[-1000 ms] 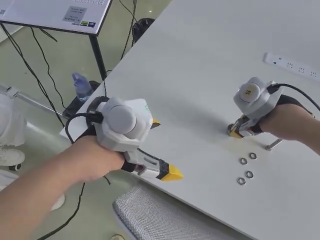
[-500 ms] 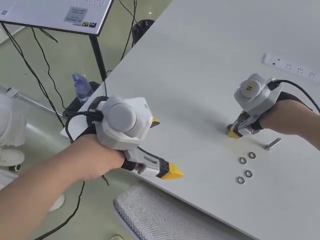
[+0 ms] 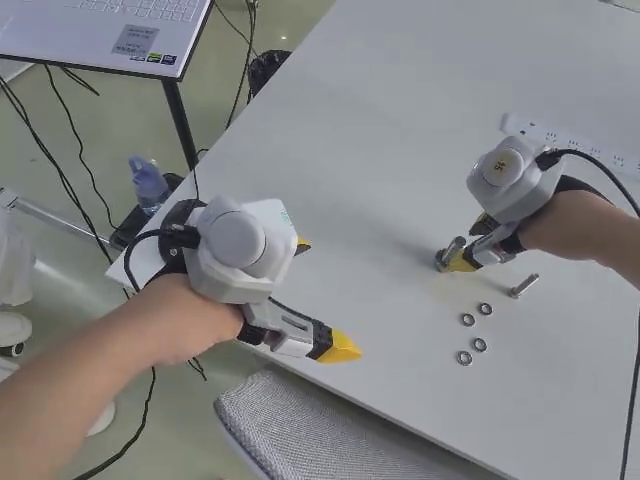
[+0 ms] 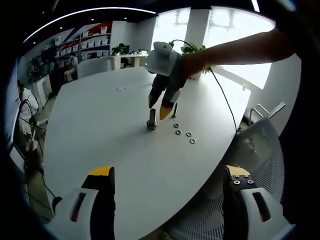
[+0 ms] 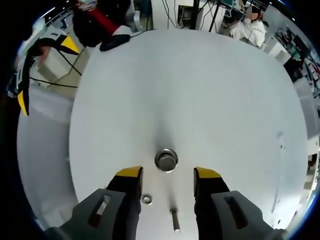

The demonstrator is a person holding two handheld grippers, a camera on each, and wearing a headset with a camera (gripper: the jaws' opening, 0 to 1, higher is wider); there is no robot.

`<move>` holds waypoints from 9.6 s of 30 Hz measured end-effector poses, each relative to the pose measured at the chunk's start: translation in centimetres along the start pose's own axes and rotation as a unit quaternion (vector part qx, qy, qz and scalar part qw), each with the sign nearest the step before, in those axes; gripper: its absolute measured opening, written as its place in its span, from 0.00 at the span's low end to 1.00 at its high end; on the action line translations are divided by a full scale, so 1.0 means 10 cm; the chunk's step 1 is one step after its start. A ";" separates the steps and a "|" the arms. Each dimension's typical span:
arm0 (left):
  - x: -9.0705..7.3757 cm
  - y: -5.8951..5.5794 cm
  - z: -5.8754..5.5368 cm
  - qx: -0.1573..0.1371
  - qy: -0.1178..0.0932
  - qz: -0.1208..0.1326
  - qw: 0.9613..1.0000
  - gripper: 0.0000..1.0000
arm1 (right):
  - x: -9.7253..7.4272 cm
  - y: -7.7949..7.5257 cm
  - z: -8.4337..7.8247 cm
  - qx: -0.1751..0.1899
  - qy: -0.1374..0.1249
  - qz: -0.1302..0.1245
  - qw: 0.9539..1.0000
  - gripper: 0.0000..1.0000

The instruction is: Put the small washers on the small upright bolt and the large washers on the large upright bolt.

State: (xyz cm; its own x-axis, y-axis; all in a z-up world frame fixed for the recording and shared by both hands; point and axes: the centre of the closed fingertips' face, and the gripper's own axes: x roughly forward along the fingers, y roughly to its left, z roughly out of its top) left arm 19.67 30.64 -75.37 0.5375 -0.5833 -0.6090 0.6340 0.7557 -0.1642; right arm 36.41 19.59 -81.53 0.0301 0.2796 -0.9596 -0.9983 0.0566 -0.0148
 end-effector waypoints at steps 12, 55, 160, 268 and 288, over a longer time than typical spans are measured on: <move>0.04 -0.01 0.05 -0.005 -0.007 0.006 1.000 0.94 | -0.28 -0.12 -0.04 -0.001 -0.016 -0.004 1.000 0.42; 0.24 -0.07 0.14 0.006 -0.010 -0.004 1.000 0.96 | -0.16 0.37 -0.51 -0.075 -0.006 0.038 0.996 0.39; 0.38 -0.13 0.23 0.029 0.008 -0.025 0.999 0.88 | -0.11 0.40 -0.95 0.030 0.019 -0.004 0.999 0.12; 0.47 -0.04 0.18 0.022 0.021 -0.033 0.999 0.84 | -0.26 -0.19 -0.91 0.053 -0.003 -0.032 0.998 0.13; 0.44 -0.01 0.10 0.013 0.023 -0.028 0.999 0.84 | -0.10 -0.21 -0.94 0.044 0.012 -0.029 0.999 0.13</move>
State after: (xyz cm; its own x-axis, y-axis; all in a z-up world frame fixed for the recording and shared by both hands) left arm 22.48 27.71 -77.25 0.4744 -0.6098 -0.6349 0.6770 0.7137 -0.1797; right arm 38.04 10.20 -83.19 0.0861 0.2504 -0.9643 -0.9866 0.1563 -0.0475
